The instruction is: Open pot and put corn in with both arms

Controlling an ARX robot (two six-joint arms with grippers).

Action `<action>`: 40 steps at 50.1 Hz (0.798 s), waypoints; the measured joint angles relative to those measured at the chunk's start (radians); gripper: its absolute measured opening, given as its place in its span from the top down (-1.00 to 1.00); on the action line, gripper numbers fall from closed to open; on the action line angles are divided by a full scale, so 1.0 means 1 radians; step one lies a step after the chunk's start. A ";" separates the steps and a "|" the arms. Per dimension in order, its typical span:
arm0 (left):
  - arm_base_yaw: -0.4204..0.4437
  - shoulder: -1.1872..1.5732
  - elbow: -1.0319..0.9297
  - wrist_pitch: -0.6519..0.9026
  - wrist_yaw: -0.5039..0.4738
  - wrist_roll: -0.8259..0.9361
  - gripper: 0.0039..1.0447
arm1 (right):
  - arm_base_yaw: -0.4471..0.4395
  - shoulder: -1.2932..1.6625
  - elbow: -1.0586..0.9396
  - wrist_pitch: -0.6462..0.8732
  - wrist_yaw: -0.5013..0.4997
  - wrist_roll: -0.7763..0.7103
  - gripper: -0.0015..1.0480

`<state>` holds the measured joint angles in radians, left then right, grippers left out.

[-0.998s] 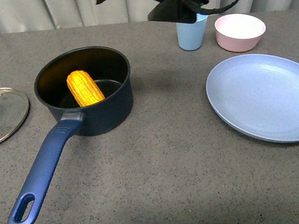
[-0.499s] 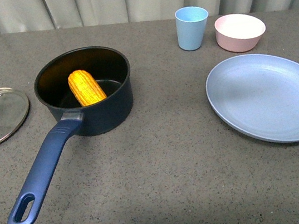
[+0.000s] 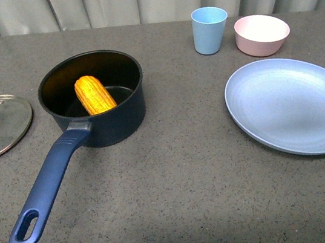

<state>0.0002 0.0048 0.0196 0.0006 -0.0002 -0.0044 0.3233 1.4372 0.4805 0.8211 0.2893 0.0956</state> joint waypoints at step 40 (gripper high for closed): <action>0.000 -0.001 0.000 0.000 0.000 0.000 -0.88 | -0.271 -0.550 -0.446 0.011 -0.264 -0.095 0.98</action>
<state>0.0002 0.0040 0.0196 0.0006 -0.0002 -0.0048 0.0525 0.8871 0.0349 0.8322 0.0257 0.0010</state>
